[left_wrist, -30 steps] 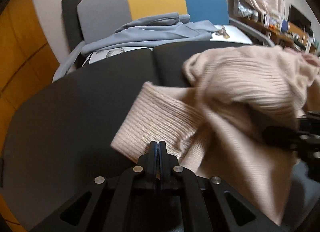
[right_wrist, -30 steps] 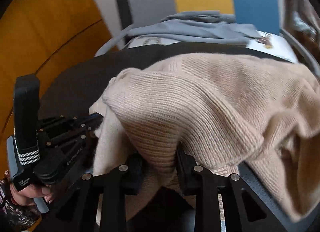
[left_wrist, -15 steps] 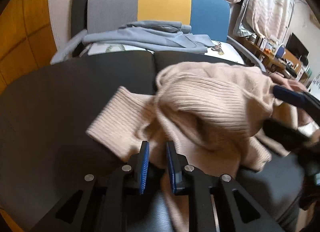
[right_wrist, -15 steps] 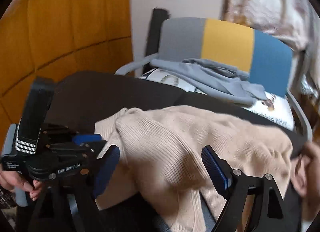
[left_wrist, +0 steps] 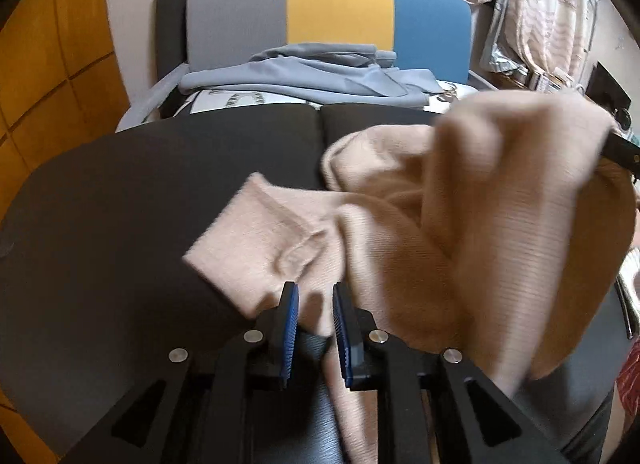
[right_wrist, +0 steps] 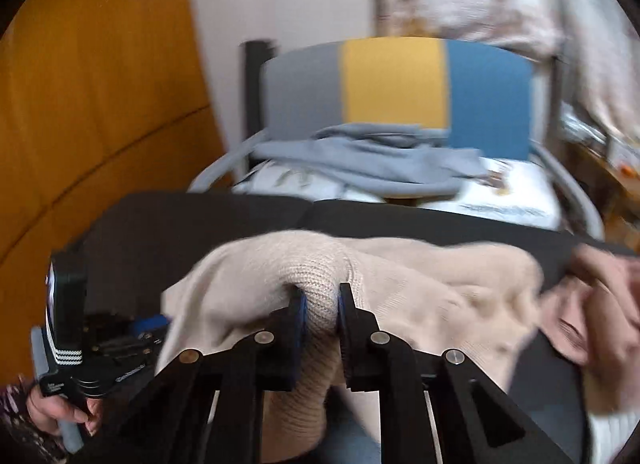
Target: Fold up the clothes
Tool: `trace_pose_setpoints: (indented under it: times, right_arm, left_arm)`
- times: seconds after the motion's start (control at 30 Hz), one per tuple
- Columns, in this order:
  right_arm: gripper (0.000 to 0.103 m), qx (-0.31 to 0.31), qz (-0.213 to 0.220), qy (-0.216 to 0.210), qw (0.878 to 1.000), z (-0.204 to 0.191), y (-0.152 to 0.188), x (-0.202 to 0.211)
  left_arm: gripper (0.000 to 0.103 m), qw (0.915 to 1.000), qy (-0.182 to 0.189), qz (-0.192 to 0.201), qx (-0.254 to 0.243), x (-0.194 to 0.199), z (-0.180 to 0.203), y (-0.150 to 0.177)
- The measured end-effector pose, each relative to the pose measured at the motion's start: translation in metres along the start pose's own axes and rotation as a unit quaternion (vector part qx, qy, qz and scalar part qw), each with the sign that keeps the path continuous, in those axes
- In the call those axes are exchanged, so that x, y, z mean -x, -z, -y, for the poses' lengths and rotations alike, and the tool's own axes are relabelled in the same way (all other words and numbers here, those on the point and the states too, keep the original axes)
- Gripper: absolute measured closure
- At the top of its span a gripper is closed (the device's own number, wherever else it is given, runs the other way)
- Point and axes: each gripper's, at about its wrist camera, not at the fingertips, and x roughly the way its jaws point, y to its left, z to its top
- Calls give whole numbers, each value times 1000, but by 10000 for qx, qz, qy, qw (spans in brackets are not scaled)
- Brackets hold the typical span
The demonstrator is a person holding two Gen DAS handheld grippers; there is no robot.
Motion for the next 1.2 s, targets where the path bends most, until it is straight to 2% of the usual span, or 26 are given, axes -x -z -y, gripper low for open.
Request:
trace_pose_setpoints:
  times: [0.07, 0.13, 0.2, 0.27, 0.37, 0.43, 0.5, 0.53, 0.67, 0.7, 0.73, 0.77, 0.87, 0.97, 1.03, 1.1, 1.2]
  right_arm:
    - [88, -405, -92, 457, 9981, 36, 11, 7]
    - [88, -675, -408, 904, 9928, 69, 26, -5]
    - [88, -883, -862, 1150, 9857, 95, 44, -27]
    - [87, -1037, -1156, 1181, 9808, 108, 63, -39]
    - [73, -934, -924, 1020, 9861, 103, 66, -18]
    - [43, -801, -721, 932, 9898, 97, 63, -5]
    - [31, -670, -533, 834, 9928, 91, 59, 5]
    - [30, -607, -533, 780, 9937, 86, 57, 4]
    - [30, -294, -758, 711, 9942, 66, 53, -21]
    - [36, -200, -836, 723, 9937, 61, 53, -29]
    - [74, -139, -878, 657, 9939, 55, 49, -36]
    - [83, -120, -878, 497, 9948, 48, 44, -40]
    - [82, -62, -877, 16, 9961, 24, 26, -53]
    - [82, 10, -743, -466, 9961, 0, 4, -63]
    - [82, 24, -844, -655, 9943, -12, -7, -77]
    - [82, 113, -972, -704, 9927, -15, -11, -89]
    - [81, 291, -1154, -698, 9904, -16, -14, -104]
  left_arm:
    - [86, 9999, -124, -56, -102, -7, 10, -4]
    - [86, 9994, -238, -154, -190, -18, 18, -10]
    - [85, 9988, -224, -335, -262, -34, 24, -17]
    - [85, 9976, -217, -529, -382, -51, 33, -24]
    - [86, 9968, -124, -614, -505, -61, 41, -30]
    - [86, 9970, 5, -545, -543, -59, 44, -32]
    - [86, 9978, 158, -426, -482, -51, 43, -31]
    - [86, 9981, 239, -358, -433, -46, 41, -30]
    - [85, 9981, 514, -196, -261, -26, 33, -24]
    - [85, 9980, 537, -151, -283, -19, 32, -23]
    - [85, 9978, 552, -62, -357, -10, 34, -21]
    - [85, 9975, 567, 28, -431, -1, 36, -19]
    - [85, 9922, 844, 416, -815, 28, 50, -11]
    - [78, 9836, 1259, 618, -1133, 44, 71, -3]
    - [78, 9810, 1414, 504, -1226, 36, 85, 0]
    - [78, 9824, 1399, 236, -1215, 18, 97, 4]
    - [78, 9827, 1659, -149, -810, -4, 101, 8]
